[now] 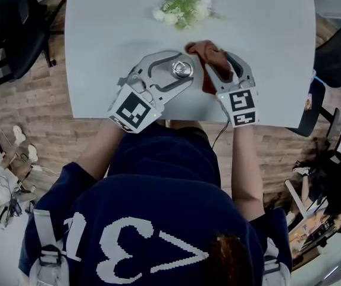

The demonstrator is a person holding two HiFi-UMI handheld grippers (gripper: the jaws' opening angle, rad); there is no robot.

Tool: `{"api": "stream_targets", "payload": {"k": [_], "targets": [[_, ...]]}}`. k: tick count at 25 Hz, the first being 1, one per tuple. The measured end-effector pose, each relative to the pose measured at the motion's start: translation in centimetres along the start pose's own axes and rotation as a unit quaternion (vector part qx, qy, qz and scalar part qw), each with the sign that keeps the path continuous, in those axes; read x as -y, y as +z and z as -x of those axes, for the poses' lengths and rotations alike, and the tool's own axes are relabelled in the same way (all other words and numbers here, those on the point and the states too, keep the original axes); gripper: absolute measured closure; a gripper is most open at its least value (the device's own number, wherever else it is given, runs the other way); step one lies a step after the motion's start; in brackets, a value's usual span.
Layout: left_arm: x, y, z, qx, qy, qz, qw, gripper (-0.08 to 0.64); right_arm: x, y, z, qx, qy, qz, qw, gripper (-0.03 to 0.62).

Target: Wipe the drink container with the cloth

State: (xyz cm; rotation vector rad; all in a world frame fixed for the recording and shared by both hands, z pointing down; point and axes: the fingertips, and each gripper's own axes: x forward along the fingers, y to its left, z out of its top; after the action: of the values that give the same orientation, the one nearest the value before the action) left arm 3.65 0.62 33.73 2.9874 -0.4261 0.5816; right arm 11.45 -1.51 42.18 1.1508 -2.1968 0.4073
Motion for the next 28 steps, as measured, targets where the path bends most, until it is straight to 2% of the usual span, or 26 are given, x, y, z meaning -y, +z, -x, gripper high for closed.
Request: {"api": "stream_targets", "payload": {"k": [3, 5, 7, 9, 11, 13, 16, 18, 20, 23, 25, 28], "targets": [[0.5, -0.9, -0.9, -0.02, -0.013, -0.021, 0.9995, 0.299, -1.3, -1.8, -1.7, -0.052, -0.018, 0.115, 0.992, 0.357], [0.8, -1.3, -1.6, -0.029, -0.023, -0.021, 0.9991, 0.299, -1.3, -3.3, -2.6, -0.078, -0.027, 0.14, 0.987, 0.356], [1.0, -1.6, -2.0, -0.034, -0.028, -0.019, 0.9988, 0.299, -1.0, -4.4, -3.1, -0.086, -0.032, 0.135, 0.987, 0.356], [1.0, -1.8, -2.2, -0.03, -0.036, -0.007, 0.9989, 0.299, -0.7, -4.6, -3.2, -0.078, -0.033, 0.116, 0.99, 0.367], [1.0, -1.7, -2.2, -0.022, -0.049, 0.007, 0.9985, 0.296, -0.6, -4.3, -3.1, -0.066, -0.029, 0.095, 0.993, 0.461], [1.0, -1.9, -2.0, -0.026, -0.051, 0.01, 0.9983, 0.293, -0.6, -3.9, -3.0, -0.054, -0.02, 0.068, 0.996, 0.484], [0.9, -1.7, -2.0, -0.022, -0.045, 0.007, 0.9987, 0.294, -0.6, -3.2, -2.7, -0.024, 0.009, -0.006, 1.0, 0.508], [0.8, -1.8, -1.8, -0.02, -0.036, 0.007, 0.9991, 0.293, -0.5, -2.3, -2.3, 0.01, 0.035, -0.066, 0.997, 0.511], [0.8, -1.8, -1.4, -0.01, -0.027, 0.009, 0.9995, 0.294, -0.5, -0.9, -1.5, 0.052, 0.067, -0.125, 0.989, 0.514], [0.7, -1.7, -0.5, 0.01, -0.018, 0.01, 0.9997, 0.295, -1.3, 2.0, -0.5, 0.106, 0.124, -0.191, 0.968, 0.515], [0.5, -1.9, 0.2, 0.023, -0.012, 0.014, 0.9995, 0.293, -2.2, 4.2, -0.1, 0.131, 0.164, -0.216, 0.954, 0.515], [0.0, -2.2, 1.4, 0.041, 0.003, 0.044, 0.9982, 0.294, -4.1, 7.4, 0.5, 0.162, 0.217, -0.233, 0.934, 0.517]]}}
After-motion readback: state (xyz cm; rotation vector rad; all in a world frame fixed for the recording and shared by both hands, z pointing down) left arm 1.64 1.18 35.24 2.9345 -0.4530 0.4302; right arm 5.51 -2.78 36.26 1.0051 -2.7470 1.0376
